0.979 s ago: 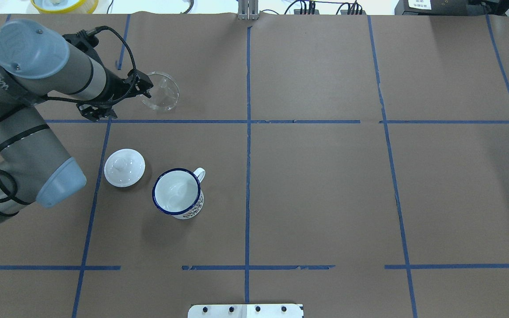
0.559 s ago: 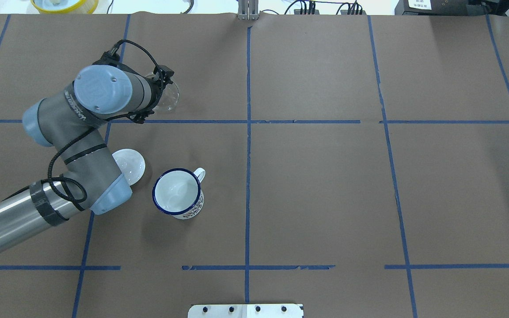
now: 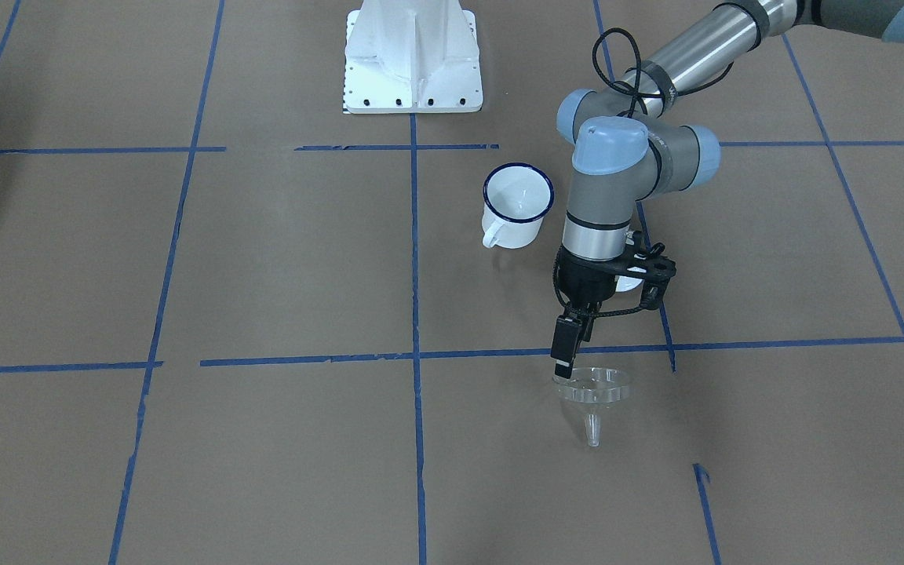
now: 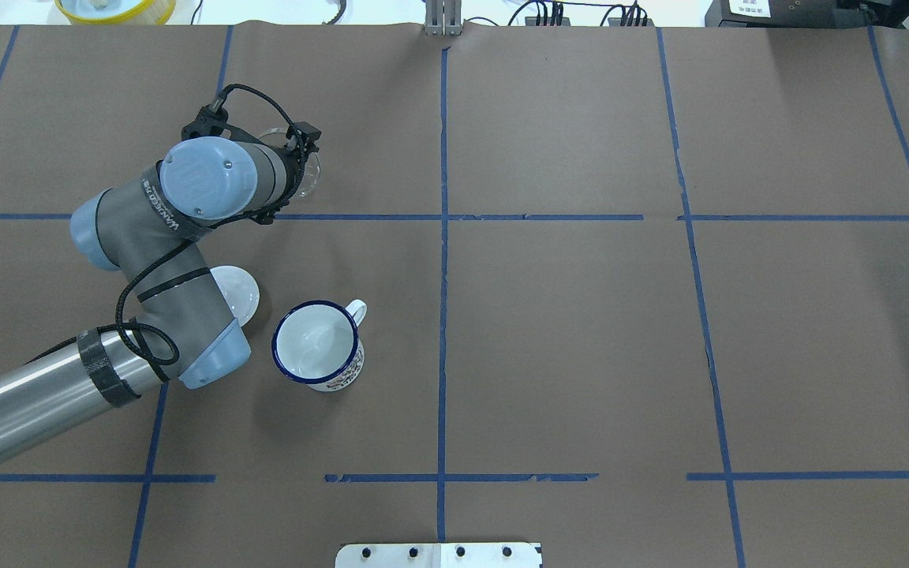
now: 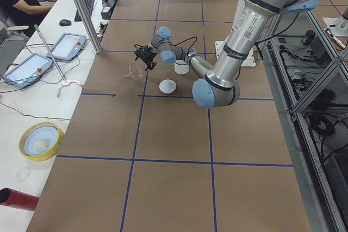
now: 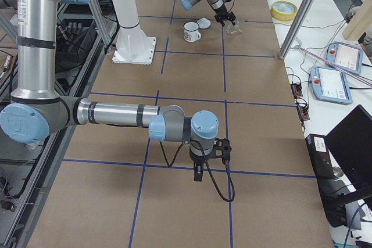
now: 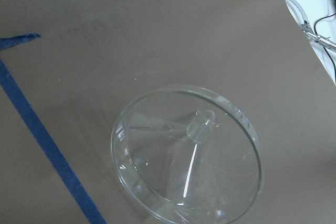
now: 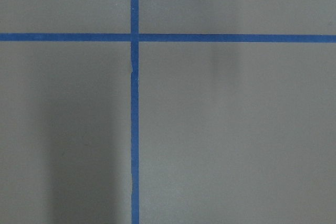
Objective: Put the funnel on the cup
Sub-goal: 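Move the left gripper over to the clear glass funnel, then close the left gripper on the glass funnel's rim, then lift the funnel and carry it toward the enamel mug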
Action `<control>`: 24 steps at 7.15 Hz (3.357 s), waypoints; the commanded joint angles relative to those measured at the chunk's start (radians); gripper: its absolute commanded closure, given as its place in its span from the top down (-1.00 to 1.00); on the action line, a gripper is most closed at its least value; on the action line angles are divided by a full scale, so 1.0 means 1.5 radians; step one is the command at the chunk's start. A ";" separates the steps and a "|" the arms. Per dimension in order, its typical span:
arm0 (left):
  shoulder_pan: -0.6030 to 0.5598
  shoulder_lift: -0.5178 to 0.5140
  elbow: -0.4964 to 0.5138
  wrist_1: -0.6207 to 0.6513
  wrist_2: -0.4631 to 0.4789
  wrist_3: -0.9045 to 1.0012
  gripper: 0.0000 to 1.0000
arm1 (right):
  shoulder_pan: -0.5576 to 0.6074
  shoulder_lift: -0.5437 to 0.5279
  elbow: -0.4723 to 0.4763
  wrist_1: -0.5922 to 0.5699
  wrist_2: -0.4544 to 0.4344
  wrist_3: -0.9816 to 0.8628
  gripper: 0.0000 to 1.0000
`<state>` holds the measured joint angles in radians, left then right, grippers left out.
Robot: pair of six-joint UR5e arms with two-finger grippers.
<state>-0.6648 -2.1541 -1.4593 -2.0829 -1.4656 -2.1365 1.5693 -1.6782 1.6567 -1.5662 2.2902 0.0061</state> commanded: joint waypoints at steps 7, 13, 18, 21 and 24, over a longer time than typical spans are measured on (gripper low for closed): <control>-0.012 -0.018 0.081 -0.091 0.074 0.004 0.09 | 0.000 0.000 0.000 0.000 0.000 0.000 1.00; -0.064 -0.016 0.048 -0.172 -0.030 0.006 -1.00 | 0.000 0.000 0.000 0.000 0.000 0.000 1.00; -0.155 0.046 -0.270 0.186 -0.322 0.273 -1.00 | 0.000 0.000 0.000 0.000 0.000 0.000 1.00; -0.148 0.017 -0.369 0.432 -0.409 0.358 -1.00 | 0.000 0.000 0.000 0.000 0.000 0.000 1.00; -0.018 -0.077 -0.367 0.608 -0.381 0.454 -1.00 | 0.000 0.000 0.000 0.000 0.000 0.000 1.00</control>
<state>-0.7628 -2.2297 -2.0105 -1.2501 -2.0590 -1.5079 1.5693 -1.6782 1.6567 -1.5662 2.2902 0.0061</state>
